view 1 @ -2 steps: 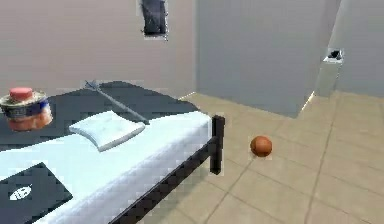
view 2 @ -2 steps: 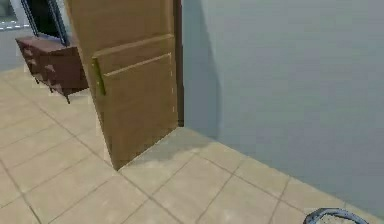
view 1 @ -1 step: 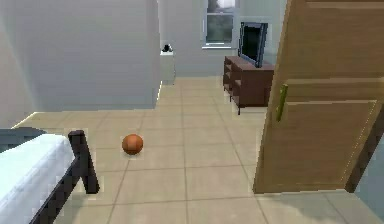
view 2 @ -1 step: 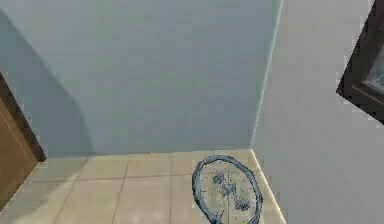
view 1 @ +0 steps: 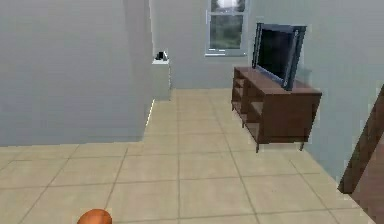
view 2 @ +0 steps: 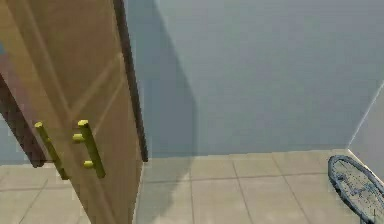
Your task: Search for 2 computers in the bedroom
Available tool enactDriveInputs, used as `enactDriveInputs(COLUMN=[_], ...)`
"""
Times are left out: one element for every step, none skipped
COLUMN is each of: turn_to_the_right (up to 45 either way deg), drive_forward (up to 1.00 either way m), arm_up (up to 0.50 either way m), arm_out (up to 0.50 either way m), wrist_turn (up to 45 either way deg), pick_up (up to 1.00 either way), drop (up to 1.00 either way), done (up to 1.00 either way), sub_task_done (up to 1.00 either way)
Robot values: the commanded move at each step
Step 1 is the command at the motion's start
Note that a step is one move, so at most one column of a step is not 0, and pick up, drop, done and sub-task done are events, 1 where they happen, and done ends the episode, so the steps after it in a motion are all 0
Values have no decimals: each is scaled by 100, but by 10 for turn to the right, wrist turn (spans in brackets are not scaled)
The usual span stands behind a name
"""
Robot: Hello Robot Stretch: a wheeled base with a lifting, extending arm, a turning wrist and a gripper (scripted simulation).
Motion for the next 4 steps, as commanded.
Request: enactDriveInputs(turn_to_the_right=[0, -30, 0, 0], drive_forward=[80, 0, 100, 100], arm_up=[0, 0, 0, 0], arm_out=[0, 0, 0, 0], wrist_turn=[0, 0, 0, 0], pick_up=[0, 0, 0, 0], drop=[0, 0, 0, 0], done=[0, 0, 0, 0], sub_task_done=[0, 0, 0, 0])
